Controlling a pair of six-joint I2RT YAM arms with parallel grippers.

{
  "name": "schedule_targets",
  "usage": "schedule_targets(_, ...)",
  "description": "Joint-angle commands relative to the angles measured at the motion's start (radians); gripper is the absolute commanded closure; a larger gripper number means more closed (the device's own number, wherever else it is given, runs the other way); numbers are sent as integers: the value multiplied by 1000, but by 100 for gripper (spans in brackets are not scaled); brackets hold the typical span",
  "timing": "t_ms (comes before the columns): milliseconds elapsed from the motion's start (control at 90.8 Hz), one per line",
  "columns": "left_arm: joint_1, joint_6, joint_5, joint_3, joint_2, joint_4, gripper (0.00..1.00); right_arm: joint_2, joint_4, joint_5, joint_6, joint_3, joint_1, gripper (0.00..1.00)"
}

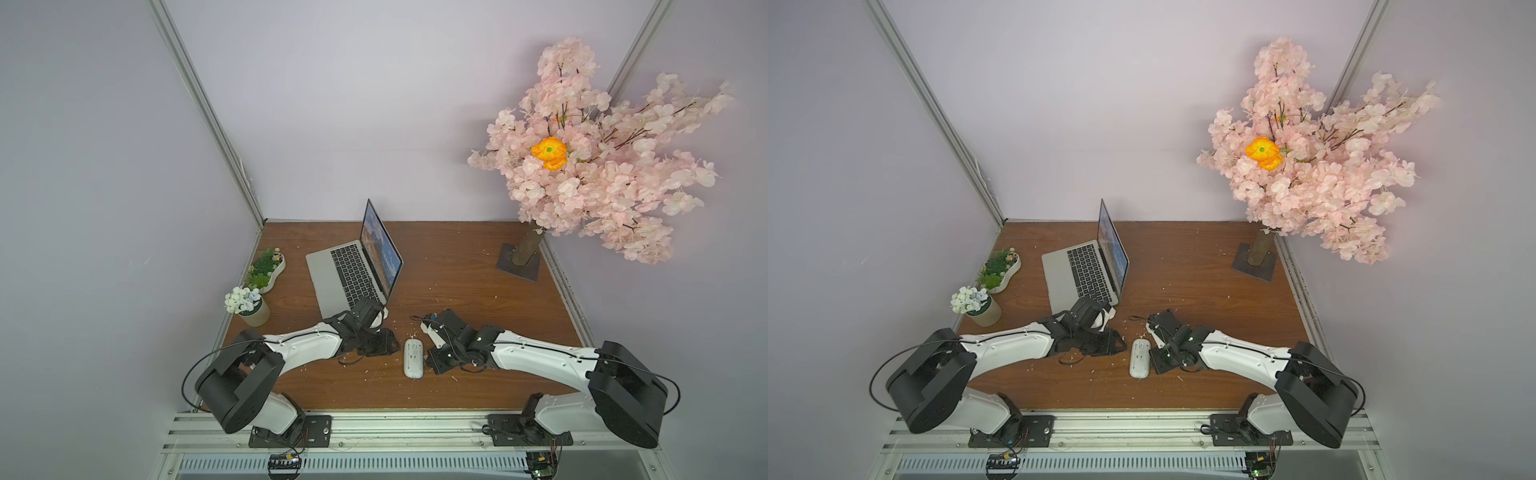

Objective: Remove the wireless mouse receiver from the laptop
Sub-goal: Adjust the mouse at the center of the board.

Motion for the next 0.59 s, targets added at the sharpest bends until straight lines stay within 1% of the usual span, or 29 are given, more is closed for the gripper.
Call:
schedule_targets(0,-35,-84,21,-53,-81,-35,51,-29,-30,37,20,30,-30,100)
schedule_targets(165,-155,-182,25,-149,-208,-1,49,-9,-28,49,-13,91,-115,100)
schedule_targets(231,-196,-207,20,-179,-249,1,48,32,-16,34,-48,129,-137,100)
schedule_targets(341,-260,-229,19,-238,-308,65,48,125,-8,4,-110,195,-141,100)
schedule_targets(451,-304,-251,53,-287,-306,170,48,203,23,-25,-142,232,-142,100)
schedule_targets(583,-336,-248,60,-279,-231,249,47,267,41,-41,-165,266,-141,100)
